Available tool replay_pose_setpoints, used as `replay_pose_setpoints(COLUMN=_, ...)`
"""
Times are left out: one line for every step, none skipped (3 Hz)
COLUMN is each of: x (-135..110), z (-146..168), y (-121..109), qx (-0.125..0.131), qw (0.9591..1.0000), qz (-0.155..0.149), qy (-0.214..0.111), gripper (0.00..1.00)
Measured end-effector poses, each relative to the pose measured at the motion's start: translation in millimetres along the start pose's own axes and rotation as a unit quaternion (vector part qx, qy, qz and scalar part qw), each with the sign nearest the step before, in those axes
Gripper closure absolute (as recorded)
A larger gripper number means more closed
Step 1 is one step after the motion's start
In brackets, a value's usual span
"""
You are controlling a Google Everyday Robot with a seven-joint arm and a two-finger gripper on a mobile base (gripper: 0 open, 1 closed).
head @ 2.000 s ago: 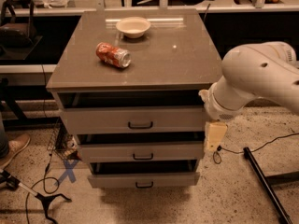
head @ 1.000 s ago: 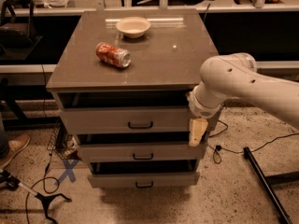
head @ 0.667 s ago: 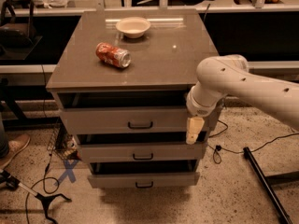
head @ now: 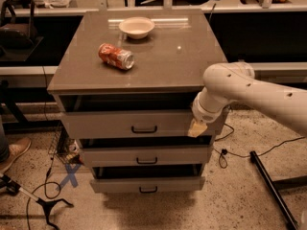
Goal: Open top drawer
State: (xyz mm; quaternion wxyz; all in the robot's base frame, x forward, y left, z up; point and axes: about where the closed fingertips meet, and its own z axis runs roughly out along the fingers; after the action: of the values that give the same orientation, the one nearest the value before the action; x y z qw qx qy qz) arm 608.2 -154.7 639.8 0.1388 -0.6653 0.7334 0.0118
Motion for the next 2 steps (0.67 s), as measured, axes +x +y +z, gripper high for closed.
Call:
replay_pose_setpoints(x=1.4, z=-3.5, y=1.2, qx=0.001, qw=1.0, qz=0.004, qy=0.0, gripper=0.78)
replay_pose_setpoints(x=1.1, z=-4.6, y=1.0, qx=0.001, qw=1.0, qz=0.004, qy=0.0, gripper=1.0)
